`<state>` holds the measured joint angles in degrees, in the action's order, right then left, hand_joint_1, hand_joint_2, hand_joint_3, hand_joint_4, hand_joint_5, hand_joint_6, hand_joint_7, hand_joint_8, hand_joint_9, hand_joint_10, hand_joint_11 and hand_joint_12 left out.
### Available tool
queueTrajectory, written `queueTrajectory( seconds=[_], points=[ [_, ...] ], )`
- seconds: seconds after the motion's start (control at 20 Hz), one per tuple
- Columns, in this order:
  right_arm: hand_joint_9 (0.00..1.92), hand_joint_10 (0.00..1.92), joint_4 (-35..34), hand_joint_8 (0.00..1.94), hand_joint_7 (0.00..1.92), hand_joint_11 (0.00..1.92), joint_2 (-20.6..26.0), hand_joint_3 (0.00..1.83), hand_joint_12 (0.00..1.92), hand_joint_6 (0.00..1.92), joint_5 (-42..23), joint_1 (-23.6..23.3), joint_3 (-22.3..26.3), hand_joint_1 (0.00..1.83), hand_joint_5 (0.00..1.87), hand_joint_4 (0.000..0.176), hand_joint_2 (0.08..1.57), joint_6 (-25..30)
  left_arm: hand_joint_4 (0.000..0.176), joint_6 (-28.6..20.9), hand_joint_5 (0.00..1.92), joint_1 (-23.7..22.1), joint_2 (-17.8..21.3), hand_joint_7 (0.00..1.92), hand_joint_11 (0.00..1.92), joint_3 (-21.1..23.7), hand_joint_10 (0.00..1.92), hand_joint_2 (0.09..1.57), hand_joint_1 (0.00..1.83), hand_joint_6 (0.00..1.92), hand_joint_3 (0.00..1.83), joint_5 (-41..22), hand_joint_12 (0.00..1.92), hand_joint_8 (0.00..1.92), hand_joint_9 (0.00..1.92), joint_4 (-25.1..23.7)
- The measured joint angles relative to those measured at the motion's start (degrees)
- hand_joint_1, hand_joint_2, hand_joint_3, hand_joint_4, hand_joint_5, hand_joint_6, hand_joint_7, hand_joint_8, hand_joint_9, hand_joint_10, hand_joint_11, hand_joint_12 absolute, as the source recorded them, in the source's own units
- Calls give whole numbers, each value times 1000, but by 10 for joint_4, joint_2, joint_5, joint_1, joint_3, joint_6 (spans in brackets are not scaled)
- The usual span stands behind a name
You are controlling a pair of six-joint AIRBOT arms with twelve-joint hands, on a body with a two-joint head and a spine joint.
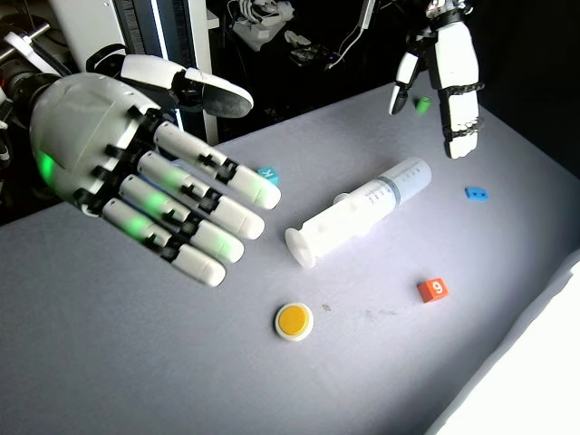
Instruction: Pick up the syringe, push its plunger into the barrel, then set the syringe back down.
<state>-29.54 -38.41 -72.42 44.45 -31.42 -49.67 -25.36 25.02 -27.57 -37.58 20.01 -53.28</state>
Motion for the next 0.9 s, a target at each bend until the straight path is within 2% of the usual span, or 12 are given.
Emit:
queueTrajectory(
  seconds=[0.3,0.35,0.45,0.5,0.7,0.75,0.9],
  points=[
    [0,0,0,1,4,0,-3,3,0,3,14,-2,4,98,25,0,1231,-2,0,0,0,-6,-21,0,13,10,0,945,1326,0,0,25,11,0,0,3],
    [47,6,-1,10,96,23,-3,0,14,10,14,-2,4,191,122,0,1209,-2,0,0,0,-5,-30,0,2,5,0,938,1373,0,0,31,2,0,0,4],
    [34,1,-2,3,89,5,-3,3,8,3,14,-2,5,168,115,0,1217,-3,0,0,0,-6,-42,0,0,-3,0,930,1403,0,0,38,0,0,0,4],
    [2,0,-2,0,26,0,-3,8,0,0,14,-2,5,82,51,0,1235,-3,0,2,0,-8,-50,0,0,-5,0,880,1179,0,0,45,0,0,0,3],
    [11,3,1,9,35,0,-3,2,0,10,12,-2,7,101,63,0,1235,-3,0,0,0,-21,-81,0,1,-4,0,888,1135,0,0,63,0,0,0,17],
    [3,0,1,2,28,0,-3,5,0,3,11,-2,7,64,50,0,1245,-3,0,0,0,-27,-91,0,21,-4,0,874,1049,0,0,67,10,0,0,18],
    [9,2,-2,4,35,0,-3,1,0,4,14,0,7,76,59,0,1242,-1,0,0,0,-42,-108,0,1,0,0,853,1047,0,0,86,0,0,0,19]
  ],
)
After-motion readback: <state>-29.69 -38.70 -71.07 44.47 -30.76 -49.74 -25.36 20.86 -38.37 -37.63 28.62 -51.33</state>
